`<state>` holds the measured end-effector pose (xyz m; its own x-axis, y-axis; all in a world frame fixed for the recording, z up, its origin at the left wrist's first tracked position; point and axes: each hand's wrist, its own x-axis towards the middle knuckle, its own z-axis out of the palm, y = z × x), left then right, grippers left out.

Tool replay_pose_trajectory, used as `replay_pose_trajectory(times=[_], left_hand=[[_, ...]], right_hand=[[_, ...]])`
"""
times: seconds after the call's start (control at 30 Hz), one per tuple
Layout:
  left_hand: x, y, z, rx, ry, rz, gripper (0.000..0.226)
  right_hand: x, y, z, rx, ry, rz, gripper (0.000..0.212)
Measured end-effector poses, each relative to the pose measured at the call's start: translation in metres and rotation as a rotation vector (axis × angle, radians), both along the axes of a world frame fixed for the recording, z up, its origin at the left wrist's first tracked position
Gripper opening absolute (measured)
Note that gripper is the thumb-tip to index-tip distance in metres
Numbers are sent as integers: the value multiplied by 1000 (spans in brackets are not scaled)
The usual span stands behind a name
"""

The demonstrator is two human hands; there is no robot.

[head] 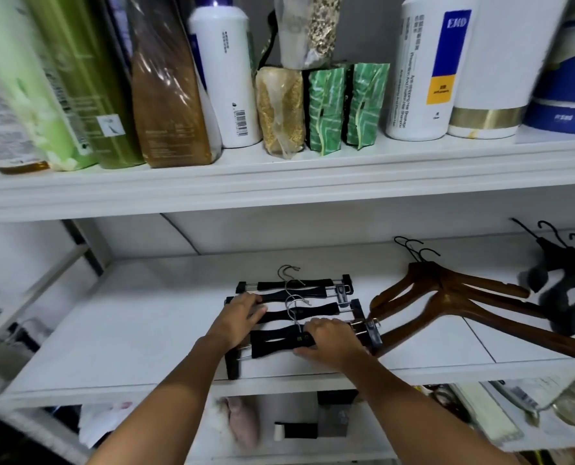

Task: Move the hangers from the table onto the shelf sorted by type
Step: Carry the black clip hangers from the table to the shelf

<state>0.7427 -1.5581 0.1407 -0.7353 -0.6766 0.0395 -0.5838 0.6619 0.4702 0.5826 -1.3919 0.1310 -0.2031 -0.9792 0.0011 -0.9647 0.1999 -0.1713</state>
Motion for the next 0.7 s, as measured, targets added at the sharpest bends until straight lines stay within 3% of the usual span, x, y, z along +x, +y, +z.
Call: replay_pose_trajectory(times=[0.2,0.4,0.57,0.7], left_hand=[[17,0,-10,-43,-145,-35,55],[15,15,-27,-56,-299,-142,86],[4,24,-39,-72,-409,-162,80],[0,21,-36,-59,-469,-145,84]], right_hand=[[15,-15,-24,25,-49,-18,54],[17,-11,-43,-97,-78,-31,49],[14,-1,-52,-220,33,-123,73],[3,6,-59,-99,62,-239,87]])
